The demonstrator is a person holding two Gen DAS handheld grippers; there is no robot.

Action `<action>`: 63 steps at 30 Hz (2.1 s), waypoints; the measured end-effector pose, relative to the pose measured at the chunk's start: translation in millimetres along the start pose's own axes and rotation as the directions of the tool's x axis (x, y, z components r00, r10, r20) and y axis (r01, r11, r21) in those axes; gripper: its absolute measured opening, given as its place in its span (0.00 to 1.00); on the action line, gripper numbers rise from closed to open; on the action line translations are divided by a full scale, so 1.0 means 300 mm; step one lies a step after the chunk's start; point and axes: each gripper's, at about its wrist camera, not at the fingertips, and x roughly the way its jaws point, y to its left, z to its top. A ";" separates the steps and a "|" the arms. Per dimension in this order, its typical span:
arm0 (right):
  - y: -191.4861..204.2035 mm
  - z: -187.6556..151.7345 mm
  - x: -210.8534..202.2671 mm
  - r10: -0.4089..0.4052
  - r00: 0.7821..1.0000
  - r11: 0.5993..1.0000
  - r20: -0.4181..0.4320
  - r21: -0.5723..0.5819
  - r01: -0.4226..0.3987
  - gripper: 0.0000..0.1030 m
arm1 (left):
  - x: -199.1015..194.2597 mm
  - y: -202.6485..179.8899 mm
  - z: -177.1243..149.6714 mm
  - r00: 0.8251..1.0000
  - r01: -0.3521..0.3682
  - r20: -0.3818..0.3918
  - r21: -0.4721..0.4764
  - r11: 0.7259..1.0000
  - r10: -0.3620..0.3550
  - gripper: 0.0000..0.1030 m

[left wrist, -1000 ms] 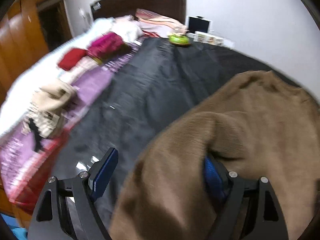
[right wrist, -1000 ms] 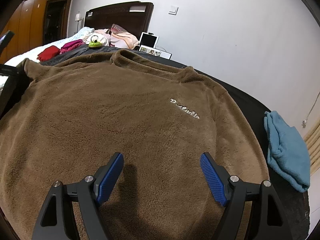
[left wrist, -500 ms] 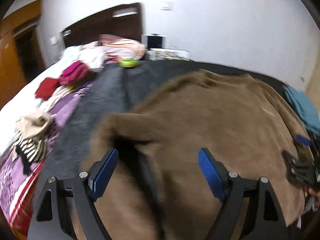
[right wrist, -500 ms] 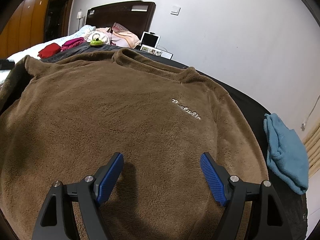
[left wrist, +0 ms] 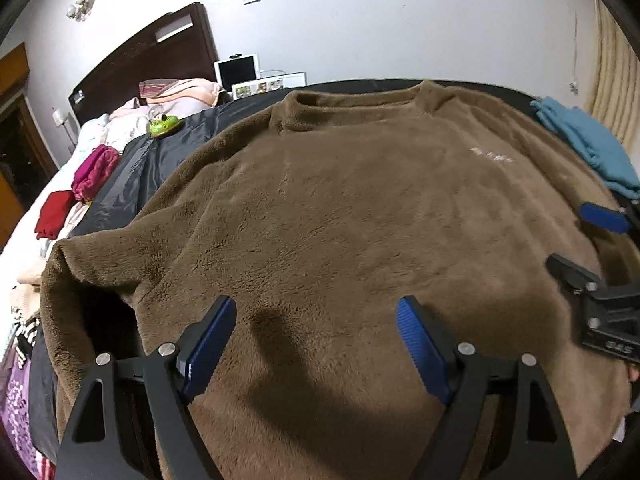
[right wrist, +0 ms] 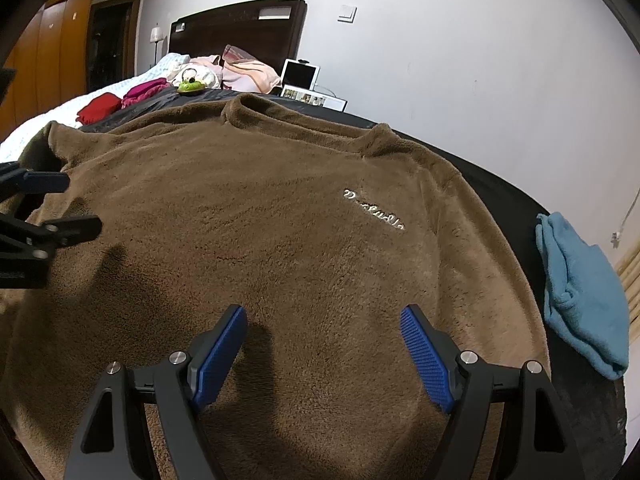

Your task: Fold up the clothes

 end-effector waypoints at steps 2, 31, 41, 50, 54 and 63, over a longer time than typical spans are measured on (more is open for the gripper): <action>-0.006 -0.001 0.018 0.034 0.999 0.999 -0.032 -0.003 -0.034 0.78 | 0.028 -0.003 -0.007 1.000 -0.011 -0.016 0.003 1.000 0.011 0.83; -0.540 0.077 0.162 -0.267 0.955 0.942 -0.130 0.173 0.287 0.81 | 0.009 -0.119 -0.016 0.999 -0.042 0.031 0.100 0.994 0.039 0.83; -0.267 0.130 -0.026 -0.105 0.990 0.992 0.092 0.076 0.098 0.82 | -0.055 -0.141 -0.022 0.996 -0.026 0.090 0.010 1.000 0.025 0.83; -0.013 0.110 -0.032 -0.021 0.991 0.995 0.133 -0.094 0.033 0.82 | -0.174 -0.054 -0.076 0.887 -0.367 0.274 -0.071 0.928 0.372 0.83; 0.051 0.104 -0.019 0.010 0.993 0.991 0.122 -0.136 0.007 0.82 | -0.195 0.043 -0.123 0.873 -0.406 0.245 -0.114 0.907 0.421 0.83; 0.148 0.091 -0.020 0.032 0.994 0.979 0.108 -0.203 -0.010 0.82 | -0.185 0.250 -0.262 0.865 -0.451 0.127 -0.225 0.864 0.485 0.82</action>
